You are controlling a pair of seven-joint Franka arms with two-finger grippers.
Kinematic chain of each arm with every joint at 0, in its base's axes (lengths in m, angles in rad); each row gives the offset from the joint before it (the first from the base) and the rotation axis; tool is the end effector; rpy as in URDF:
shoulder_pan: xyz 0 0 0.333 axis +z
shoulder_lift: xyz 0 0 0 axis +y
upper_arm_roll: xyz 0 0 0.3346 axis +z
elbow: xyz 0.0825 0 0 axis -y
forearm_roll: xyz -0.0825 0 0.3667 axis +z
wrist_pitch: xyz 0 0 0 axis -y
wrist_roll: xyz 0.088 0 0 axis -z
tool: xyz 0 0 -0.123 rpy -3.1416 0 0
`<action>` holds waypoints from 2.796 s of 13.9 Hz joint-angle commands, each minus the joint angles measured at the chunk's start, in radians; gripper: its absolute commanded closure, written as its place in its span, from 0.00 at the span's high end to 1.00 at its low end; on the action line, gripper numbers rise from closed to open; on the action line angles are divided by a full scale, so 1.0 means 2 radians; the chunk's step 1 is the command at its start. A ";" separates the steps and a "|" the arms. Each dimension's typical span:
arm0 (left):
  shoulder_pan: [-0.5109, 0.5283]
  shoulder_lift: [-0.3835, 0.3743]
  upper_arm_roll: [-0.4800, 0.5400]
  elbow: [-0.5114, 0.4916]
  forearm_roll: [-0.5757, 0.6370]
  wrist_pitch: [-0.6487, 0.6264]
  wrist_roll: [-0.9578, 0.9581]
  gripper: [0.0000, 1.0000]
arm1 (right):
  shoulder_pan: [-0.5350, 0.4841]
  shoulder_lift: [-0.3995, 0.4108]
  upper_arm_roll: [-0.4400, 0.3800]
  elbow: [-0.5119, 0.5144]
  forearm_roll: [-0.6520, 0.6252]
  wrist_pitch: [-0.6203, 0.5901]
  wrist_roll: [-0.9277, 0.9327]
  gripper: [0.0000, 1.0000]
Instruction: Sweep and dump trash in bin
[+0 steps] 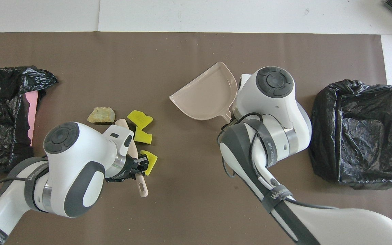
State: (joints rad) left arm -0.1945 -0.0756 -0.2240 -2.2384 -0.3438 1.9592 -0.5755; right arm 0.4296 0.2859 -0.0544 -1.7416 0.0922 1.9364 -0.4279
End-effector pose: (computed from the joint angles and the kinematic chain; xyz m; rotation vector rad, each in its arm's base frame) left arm 0.4194 -0.2172 0.4010 2.9110 0.4748 -0.4679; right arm 0.5690 0.2351 0.4130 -2.8439 -1.1487 0.1360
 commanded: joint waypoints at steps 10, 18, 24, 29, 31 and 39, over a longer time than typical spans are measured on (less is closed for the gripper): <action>0.146 0.015 -0.001 0.022 0.166 -0.043 0.231 0.00 | 0.056 -0.013 0.006 -0.065 -0.061 0.007 -0.224 0.00; 0.084 0.046 -0.004 0.009 0.163 0.033 0.291 0.00 | 0.061 -0.017 0.006 -0.085 -0.064 0.030 -0.224 0.00; -0.015 0.022 -0.005 -0.018 0.154 0.032 0.282 0.00 | 0.061 -0.017 0.006 -0.086 -0.064 0.030 -0.220 0.00; -0.100 0.015 -0.005 -0.012 0.097 0.039 0.214 0.00 | 0.061 -0.017 0.006 -0.086 -0.063 0.030 -0.217 0.00; -0.114 0.024 -0.005 0.023 0.083 0.038 0.172 0.00 | 0.061 -0.018 0.006 -0.086 -0.064 0.030 -0.212 0.00; -0.080 -0.033 0.000 0.037 0.079 -0.063 -0.035 0.00 | 0.061 -0.018 0.006 -0.086 -0.063 0.030 -0.212 0.00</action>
State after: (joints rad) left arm -0.3701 -0.0983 -0.2215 -2.1409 -0.1760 1.8910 -0.5000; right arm 0.5566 0.2706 -0.0484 -1.8849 -0.0240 1.9755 -0.8596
